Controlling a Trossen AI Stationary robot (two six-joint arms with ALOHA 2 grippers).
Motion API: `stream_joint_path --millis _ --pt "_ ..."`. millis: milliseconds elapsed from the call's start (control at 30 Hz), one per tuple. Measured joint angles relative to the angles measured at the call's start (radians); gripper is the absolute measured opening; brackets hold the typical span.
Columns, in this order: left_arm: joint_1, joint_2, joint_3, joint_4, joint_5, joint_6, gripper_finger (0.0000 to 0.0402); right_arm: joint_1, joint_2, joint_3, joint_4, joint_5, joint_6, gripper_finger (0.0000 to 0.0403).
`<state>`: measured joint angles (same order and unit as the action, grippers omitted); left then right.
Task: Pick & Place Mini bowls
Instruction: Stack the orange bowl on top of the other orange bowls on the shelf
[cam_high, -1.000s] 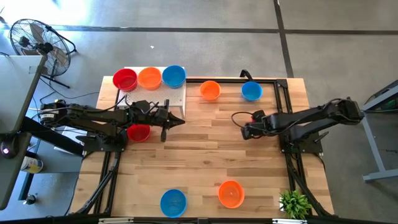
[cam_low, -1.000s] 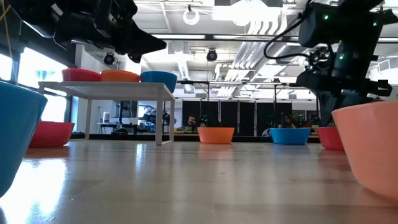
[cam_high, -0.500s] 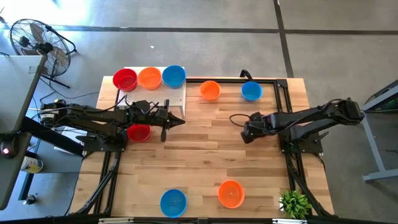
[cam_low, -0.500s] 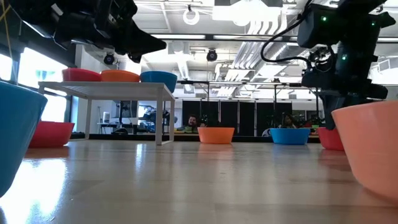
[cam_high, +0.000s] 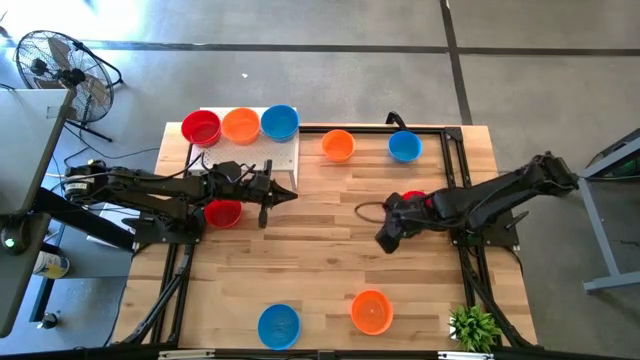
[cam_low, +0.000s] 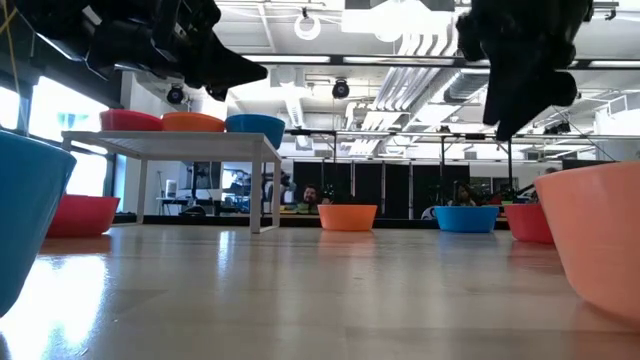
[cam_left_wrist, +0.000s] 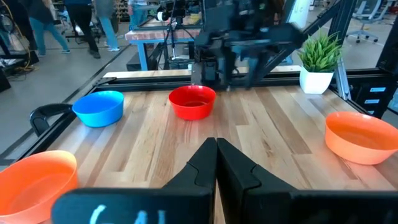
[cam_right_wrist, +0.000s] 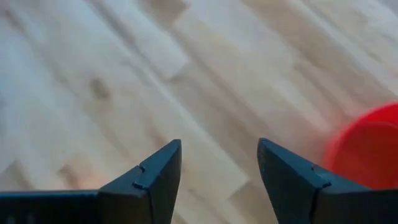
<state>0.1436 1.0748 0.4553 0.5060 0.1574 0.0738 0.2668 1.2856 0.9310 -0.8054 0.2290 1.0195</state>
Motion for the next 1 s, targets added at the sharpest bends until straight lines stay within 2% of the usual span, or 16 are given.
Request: stream_joint_path --millis 100,333,500,700,1000 --pt "0.0 0.0 0.0 0.0 0.0 0.0 0.0 0.056 0.066 0.059 -0.002 -0.005 0.0 0.0199" --pt "0.0 0.0 0.0 -0.002 0.0 0.0 0.0 0.163 0.251 0.197 -0.011 -0.148 -0.014 0.0216" --pt "0.0 0.0 0.0 -0.008 0.0 0.0 0.0 0.231 0.344 0.265 0.017 -0.199 -0.04 0.0236" --pt "0.0 0.0 0.0 -0.008 0.0 0.0 0.0 0.271 0.378 0.267 0.084 -0.254 -0.05 0.0245" --pt "0.0 0.001 0.001 -0.008 0.013 -0.004 0.0 0.285 0.385 0.265 0.131 -0.223 -0.112 0.0245"
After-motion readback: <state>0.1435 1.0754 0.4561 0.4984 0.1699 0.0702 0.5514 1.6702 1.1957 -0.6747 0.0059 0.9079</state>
